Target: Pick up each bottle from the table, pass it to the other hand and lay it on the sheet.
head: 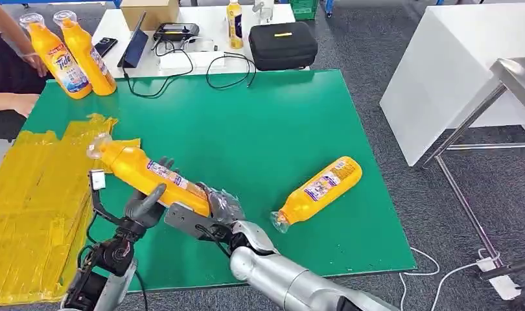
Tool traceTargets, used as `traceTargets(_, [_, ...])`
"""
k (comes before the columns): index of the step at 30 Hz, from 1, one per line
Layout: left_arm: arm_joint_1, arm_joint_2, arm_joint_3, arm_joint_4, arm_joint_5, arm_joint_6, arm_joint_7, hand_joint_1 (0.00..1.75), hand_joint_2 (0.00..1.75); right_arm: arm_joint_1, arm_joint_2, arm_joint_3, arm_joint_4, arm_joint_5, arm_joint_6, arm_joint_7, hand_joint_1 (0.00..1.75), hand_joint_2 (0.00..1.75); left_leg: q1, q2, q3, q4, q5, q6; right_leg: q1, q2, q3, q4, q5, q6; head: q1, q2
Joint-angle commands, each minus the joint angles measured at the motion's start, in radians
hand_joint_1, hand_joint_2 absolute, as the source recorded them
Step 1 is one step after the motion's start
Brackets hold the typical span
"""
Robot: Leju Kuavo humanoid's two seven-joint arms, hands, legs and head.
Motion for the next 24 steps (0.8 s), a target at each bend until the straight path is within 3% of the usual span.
traceTargets(1, [-0.051,0.002,-0.061,0.007,-0.003,0.005,0.009,0.00,1.75,-0.045,-0.021,0.116,-0.007,-0.029,0.003,0.000,1.75,1.75,0.001,-0.002,0.000,0.000,0.000,-0.001,0.001,-0.003,0.001,0.000,0.000,-0.001,0.000,0.000])
traceTargets(9, [-0.051,-0.005,-0.070,-0.004,0.002,0.009,-0.009,0.00,1.75,-0.066,-0.021,0.163,-0.015,-0.065,-0.007,0.008,1.75,1.75,0.002,-0.002,0.001,0.000,0.000,-0.002,0.002,-0.004,0.003,-0.001,-0.001,-0.001,0.000,0.000])
traceTargets(10, [-0.048,-0.008,-0.068,-0.010,0.006,0.008,-0.012,0.19,1.75,-0.067,-0.021,0.167,-0.016,-0.069,-0.008,0.009,1.75,1.75,0.001,-0.002,0.000,0.000,0.000,-0.001,0.001,-0.003,0.001,-0.001,0.000,-0.001,0.000,0.000])
traceTargets(11, [-0.046,-0.011,-0.066,-0.014,0.008,0.005,-0.016,1.47,1.75,-0.067,-0.021,0.169,-0.015,-0.071,-0.008,0.010,1.75,1.75,0.001,-0.002,0.000,0.000,0.000,-0.002,0.001,-0.003,0.002,-0.001,0.000,-0.001,0.000,0.000])
traceTargets(13, [-0.044,-0.018,-0.066,-0.024,0.008,0.010,-0.017,1.75,1.75,-0.068,-0.021,0.169,-0.007,-0.075,-0.013,0.011,1.75,1.75,0.001,-0.002,0.000,0.000,0.000,-0.001,0.001,-0.003,0.002,-0.001,0.000,-0.001,0.000,0.000])
traceTargets(24, [-0.040,-0.022,-0.061,-0.034,0.010,0.012,-0.023,1.75,1.75,-0.069,-0.021,0.165,0.005,-0.079,-0.017,0.003,1.75,1.75,0.001,-0.002,0.000,0.000,0.000,-0.001,0.001,-0.003,0.001,-0.001,0.000,-0.001,0.000,0.000])
